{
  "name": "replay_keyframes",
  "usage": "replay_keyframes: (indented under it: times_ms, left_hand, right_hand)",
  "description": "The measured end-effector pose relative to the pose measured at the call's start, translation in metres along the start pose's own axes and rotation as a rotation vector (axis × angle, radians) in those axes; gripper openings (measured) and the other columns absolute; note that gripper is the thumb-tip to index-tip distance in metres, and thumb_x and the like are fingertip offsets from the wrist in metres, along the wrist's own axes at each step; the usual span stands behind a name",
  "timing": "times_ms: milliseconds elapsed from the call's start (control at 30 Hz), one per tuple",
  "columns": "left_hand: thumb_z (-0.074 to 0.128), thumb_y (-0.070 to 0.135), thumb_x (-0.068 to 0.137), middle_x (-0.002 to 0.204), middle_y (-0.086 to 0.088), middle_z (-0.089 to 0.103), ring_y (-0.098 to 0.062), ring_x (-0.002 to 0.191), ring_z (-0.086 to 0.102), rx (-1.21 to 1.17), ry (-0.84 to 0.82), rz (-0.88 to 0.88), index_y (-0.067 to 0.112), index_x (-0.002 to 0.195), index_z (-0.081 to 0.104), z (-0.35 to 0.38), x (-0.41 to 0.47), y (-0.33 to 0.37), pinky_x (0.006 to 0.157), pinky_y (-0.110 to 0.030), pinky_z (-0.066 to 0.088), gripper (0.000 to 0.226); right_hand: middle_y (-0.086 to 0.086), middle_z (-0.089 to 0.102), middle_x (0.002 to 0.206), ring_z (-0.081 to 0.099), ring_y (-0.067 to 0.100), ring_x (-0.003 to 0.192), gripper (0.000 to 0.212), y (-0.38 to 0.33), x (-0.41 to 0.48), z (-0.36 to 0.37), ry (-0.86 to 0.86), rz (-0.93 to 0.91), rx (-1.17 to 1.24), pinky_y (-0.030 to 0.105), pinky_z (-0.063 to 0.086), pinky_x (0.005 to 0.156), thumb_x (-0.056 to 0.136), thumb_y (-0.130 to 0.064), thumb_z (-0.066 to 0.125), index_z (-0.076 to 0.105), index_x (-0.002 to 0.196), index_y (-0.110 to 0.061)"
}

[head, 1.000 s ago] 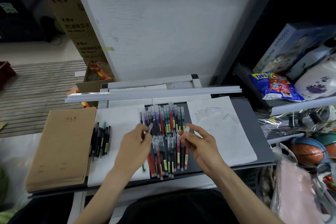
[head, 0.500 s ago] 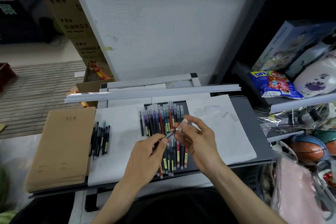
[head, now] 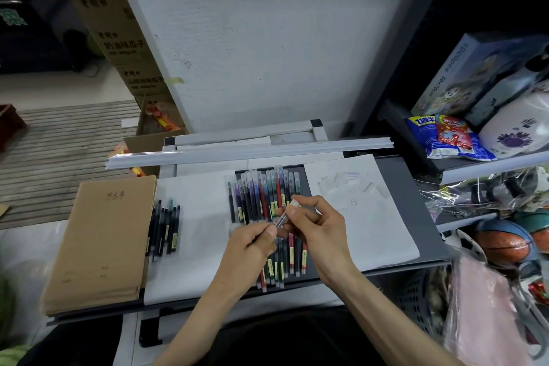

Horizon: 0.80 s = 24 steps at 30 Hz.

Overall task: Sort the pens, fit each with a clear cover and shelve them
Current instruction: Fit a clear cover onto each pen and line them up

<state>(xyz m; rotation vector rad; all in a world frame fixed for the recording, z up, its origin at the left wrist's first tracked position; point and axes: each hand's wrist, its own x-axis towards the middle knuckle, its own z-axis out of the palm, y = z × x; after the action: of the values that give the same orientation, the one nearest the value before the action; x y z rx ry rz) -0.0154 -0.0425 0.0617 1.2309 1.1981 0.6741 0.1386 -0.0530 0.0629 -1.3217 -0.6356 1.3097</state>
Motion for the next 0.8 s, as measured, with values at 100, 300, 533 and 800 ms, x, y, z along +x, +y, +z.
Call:
replay_keyframes:
  times_ms: [100,300,533,800]
  left_hand:
    - [0.052,0.018,0.108,0.062,-0.002,0.041,-0.01,0.043,0.024,-0.265,-0.045,-0.173,0.011,0.088,0.077,-0.001,0.005,0.0,0.036,-0.018,0.02,0.033]
    - [0.053,0.021,0.108,0.064,-0.005,0.051,-0.012,0.042,0.025,-0.306,-0.109,-0.239,0.0,0.101,0.074,0.005,0.015,-0.009,0.038,-0.019,0.017,0.031]
    - [0.063,0.026,0.102,0.07,-0.005,0.069,-0.015,0.06,0.057,0.017,0.18,-0.112,0.026,0.092,0.081,0.011,0.038,-0.028,0.06,-0.03,0.048,0.021]
    - [0.063,0.011,0.098,0.069,0.015,0.064,-0.008,0.055,0.058,0.301,0.339,-0.057,0.031,0.091,0.066,-0.005,0.094,-0.027,0.054,-0.015,0.043,0.021]
  right_hand:
    - [0.018,0.078,0.097,0.072,0.03,0.079,0.017,-0.001,0.004,-0.001,-0.007,-0.009,0.007,0.041,0.06,0.083,0.098,-0.005,0.067,0.066,0.114,-0.005]
    - [0.023,0.077,0.09,0.075,0.035,0.078,0.017,-0.006,0.017,-0.021,-0.105,-0.012,-0.117,0.041,0.063,0.08,0.098,-0.007,0.067,0.069,0.115,-0.005]
    - [-0.007,0.067,0.129,0.062,0.012,0.116,0.038,0.025,0.046,-0.078,0.0,-0.043,-0.973,0.037,0.05,0.105,0.097,-0.036,0.064,0.062,0.135,-0.032]
    - [0.008,0.021,0.168,0.024,0.033,0.151,0.065,0.021,0.095,-0.148,0.224,-0.037,-1.668,0.049,0.034,0.116,0.099,-0.036,0.055,0.031,0.159,-0.025]
